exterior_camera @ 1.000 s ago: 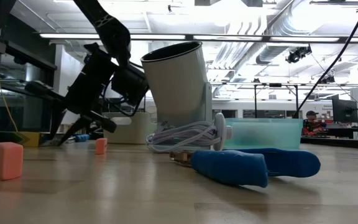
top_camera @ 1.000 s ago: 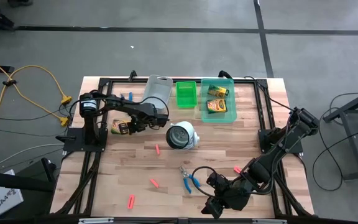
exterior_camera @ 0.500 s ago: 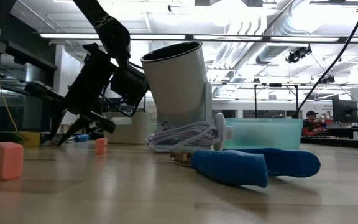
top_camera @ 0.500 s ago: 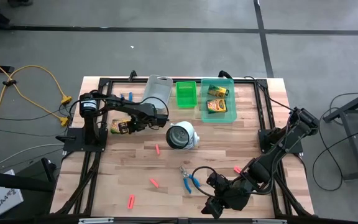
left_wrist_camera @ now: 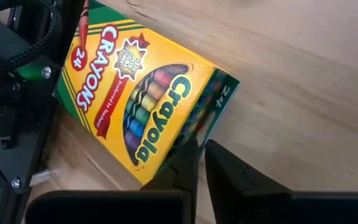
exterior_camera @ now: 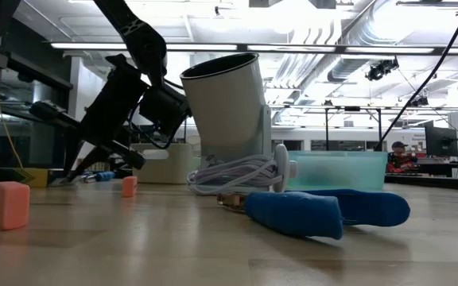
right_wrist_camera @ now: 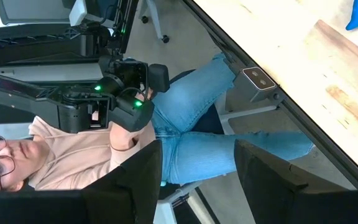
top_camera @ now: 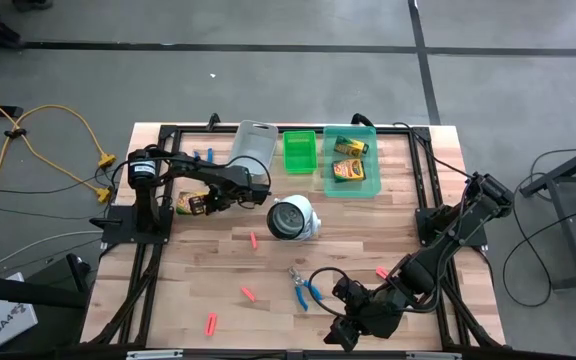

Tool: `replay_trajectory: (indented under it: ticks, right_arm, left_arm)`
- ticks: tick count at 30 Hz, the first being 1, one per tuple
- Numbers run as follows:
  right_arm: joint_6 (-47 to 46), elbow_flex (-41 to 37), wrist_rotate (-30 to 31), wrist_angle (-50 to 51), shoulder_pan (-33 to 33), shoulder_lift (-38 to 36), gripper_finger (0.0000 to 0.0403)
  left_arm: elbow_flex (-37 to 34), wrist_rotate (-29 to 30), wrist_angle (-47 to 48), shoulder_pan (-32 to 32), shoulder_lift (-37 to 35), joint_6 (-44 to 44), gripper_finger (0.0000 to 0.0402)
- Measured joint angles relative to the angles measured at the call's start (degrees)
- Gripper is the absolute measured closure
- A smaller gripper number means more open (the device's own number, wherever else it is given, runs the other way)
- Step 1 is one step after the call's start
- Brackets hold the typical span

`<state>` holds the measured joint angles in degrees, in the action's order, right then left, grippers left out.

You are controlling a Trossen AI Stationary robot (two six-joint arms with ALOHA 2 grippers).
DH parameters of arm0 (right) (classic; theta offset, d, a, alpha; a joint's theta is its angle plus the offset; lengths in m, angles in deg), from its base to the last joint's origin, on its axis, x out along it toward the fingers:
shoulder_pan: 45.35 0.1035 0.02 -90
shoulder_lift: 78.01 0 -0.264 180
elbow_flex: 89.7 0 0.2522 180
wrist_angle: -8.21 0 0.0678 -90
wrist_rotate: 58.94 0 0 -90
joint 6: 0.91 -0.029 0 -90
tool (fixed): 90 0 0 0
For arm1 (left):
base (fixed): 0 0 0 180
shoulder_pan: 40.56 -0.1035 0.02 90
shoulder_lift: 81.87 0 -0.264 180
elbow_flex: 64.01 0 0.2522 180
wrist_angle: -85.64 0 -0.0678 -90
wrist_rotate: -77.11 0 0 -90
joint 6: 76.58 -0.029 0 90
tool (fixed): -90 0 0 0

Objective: Pick & Place School Supplies
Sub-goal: Put the yellow crayon box into the blue bin

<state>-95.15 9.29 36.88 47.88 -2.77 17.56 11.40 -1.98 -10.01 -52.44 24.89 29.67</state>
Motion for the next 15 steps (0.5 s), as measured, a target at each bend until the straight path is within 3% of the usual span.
replay_trajectory:
  ticks: [15]
  right_arm:
    - [0.0,0.0,0.0,0.0,0.0,0.0,0.0214]
  left_arm:
    - [0.3,-1.5,0.8,-0.7,6.4,-1.5,0.0384]
